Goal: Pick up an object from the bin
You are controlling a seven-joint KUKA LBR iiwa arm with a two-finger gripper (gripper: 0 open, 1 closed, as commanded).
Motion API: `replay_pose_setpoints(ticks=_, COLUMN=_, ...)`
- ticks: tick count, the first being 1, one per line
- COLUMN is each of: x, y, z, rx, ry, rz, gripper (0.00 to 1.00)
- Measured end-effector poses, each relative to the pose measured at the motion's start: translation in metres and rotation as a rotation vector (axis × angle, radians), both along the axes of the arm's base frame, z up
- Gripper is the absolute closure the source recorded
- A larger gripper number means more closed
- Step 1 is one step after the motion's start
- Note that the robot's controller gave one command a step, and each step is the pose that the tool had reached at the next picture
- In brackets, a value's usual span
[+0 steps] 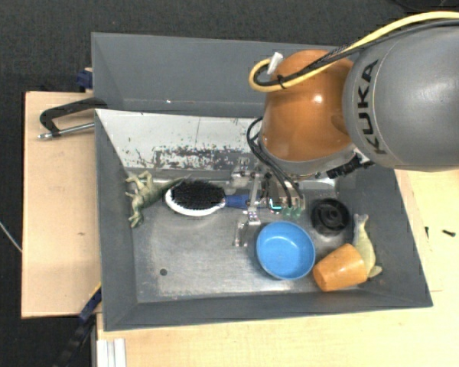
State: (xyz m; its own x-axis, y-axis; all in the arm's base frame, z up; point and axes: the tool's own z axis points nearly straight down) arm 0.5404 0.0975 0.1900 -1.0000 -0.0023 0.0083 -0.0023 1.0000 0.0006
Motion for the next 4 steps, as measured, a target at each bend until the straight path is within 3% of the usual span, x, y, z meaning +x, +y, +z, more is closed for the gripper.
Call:
replay_pose_setpoints(ticks=1, x=0.041, y=0.005, z=-0.09, rx=0.005, ry=-0.046, rz=-0.023, gripper=0.0)
replay_pose_setpoints(ticks=2, x=0.041, y=0.003, z=-0.09, rx=0.003, ry=-0.045, rz=-0.024, gripper=1.0)
replay_pose_setpoints(ticks=3, x=0.028, y=-0.019, z=0.025, rx=0.001, ry=-0.024, rz=0.068, gripper=1.0)
replay_pose_setpoints(ticks=4, x=0.026, y=-0.018, z=0.02, rx=0.001, ry=-0.014, rz=0.069, gripper=0.0)
